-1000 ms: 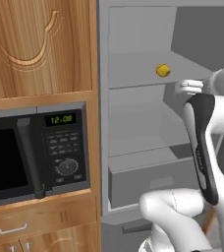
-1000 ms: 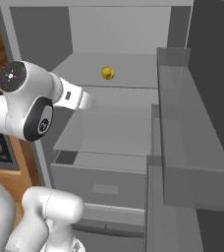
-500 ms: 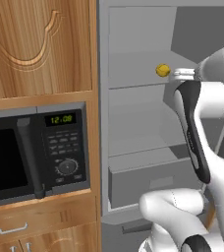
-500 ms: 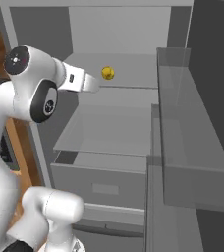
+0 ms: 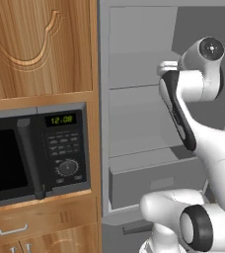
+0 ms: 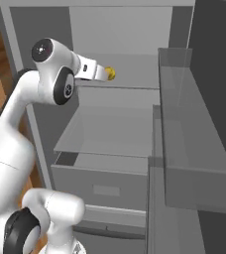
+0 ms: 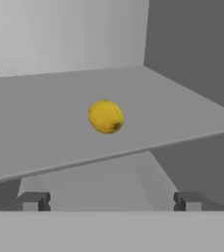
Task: Retrieve a lemon from the fridge and place it on the cutting board with the fish.
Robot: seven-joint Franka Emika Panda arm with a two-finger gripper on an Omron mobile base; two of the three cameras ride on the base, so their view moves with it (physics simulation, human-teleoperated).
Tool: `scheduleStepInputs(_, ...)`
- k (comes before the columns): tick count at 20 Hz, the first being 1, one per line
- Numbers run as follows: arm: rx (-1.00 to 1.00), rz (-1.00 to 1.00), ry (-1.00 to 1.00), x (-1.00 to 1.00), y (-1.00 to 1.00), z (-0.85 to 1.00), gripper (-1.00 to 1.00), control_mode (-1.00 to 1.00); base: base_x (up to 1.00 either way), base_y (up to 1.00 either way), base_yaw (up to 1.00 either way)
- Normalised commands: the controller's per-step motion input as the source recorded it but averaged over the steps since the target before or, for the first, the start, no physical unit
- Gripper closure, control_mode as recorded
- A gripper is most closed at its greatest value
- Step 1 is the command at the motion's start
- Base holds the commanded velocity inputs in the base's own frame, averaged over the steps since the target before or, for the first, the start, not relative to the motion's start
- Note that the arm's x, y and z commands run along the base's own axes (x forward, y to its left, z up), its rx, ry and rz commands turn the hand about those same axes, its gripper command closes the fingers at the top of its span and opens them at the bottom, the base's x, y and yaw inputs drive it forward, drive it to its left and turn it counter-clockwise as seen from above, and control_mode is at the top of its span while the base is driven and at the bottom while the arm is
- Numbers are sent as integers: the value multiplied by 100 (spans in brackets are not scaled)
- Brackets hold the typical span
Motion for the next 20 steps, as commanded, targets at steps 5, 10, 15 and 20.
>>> scheduleStepInputs(5,0,0,11,76,-15,0,-100,-100,0,0,0)
scheduleStepInputs(10,0,0,3,68,-27,-7,-100,-100,0,0,0)
scheduleStepInputs(15,0,2,0,47,-1,-2,-100,-100,0,0,0)
scheduleStepInputs(20,0,2,0,41,0,-18,-100,-100,0,0,0)
